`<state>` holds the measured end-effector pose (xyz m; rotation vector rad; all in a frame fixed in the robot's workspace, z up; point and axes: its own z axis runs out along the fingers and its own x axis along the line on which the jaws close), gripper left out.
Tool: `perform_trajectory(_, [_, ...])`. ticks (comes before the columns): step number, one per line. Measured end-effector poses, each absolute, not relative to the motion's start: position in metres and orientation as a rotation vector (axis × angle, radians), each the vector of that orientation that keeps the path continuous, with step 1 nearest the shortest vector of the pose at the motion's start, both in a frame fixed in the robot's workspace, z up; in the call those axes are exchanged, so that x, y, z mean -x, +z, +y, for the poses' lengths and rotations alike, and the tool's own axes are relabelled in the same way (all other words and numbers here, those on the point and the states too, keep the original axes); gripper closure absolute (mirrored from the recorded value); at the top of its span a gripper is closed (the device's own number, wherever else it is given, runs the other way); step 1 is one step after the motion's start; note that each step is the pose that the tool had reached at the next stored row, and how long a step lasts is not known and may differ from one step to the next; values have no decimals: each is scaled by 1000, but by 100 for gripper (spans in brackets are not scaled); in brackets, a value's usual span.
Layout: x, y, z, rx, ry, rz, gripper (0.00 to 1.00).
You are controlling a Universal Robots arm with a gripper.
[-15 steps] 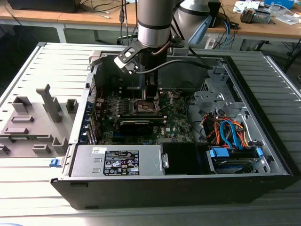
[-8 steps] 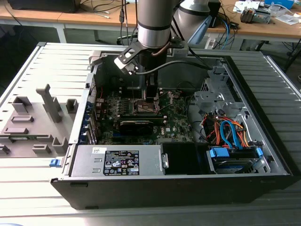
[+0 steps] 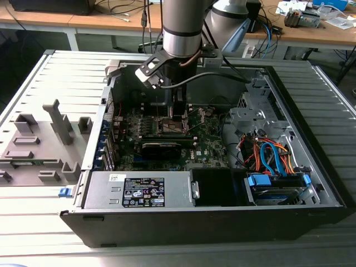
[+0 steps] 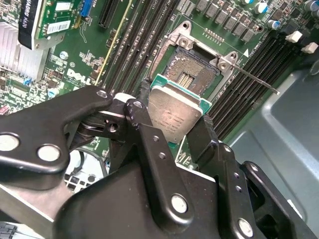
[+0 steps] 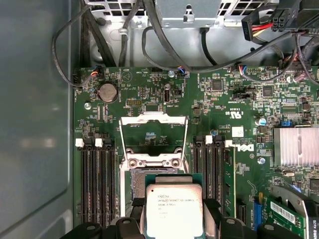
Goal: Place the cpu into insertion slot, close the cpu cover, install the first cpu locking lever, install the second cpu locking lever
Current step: 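Close the cpu cover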
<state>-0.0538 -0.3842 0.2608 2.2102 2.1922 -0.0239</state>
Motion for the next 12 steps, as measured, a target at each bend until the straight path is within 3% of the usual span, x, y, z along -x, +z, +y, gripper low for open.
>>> perform_trajectory(12, [54, 244, -376, -2164, -24, 2236, 45])
